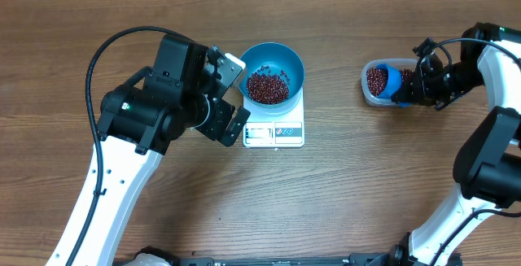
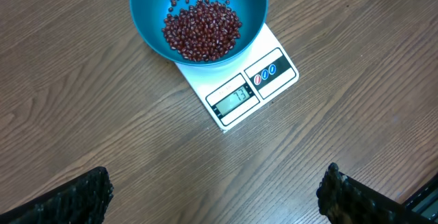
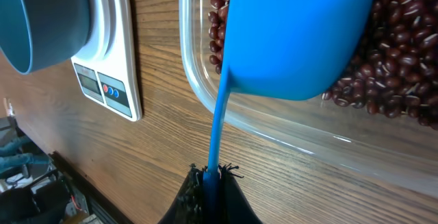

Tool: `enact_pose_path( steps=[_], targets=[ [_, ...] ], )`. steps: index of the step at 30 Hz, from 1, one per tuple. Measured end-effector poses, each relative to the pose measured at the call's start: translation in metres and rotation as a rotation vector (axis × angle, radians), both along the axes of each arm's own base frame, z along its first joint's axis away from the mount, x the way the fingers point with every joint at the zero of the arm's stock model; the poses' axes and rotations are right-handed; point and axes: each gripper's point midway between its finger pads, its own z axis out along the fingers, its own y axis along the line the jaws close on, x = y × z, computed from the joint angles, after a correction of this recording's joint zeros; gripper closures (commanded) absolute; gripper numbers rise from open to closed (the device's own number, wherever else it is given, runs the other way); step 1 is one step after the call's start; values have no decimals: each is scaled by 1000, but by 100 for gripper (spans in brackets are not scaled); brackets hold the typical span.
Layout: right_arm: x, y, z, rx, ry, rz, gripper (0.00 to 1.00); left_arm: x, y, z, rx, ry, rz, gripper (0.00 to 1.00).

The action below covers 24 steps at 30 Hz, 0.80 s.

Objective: Scoop item into bowl and weigh 150g on scale
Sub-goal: 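Dip the scoop into the bean tub and lift more beans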

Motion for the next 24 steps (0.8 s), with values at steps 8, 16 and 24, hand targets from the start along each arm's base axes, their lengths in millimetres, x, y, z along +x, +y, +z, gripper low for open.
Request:
enact_pose_path(
  steps=[8, 16, 24],
  targets=[
    [0, -8, 3, 54, -4, -45, 96, 0, 0, 0, 0, 0, 0, 0],
    [-5, -26, 12, 154, -21, -122, 96, 0, 0, 0, 0, 0, 0, 0],
    [-5, -38, 15, 185, -40, -163, 96, 0, 0, 0, 0, 0, 0, 0]
  ],
)
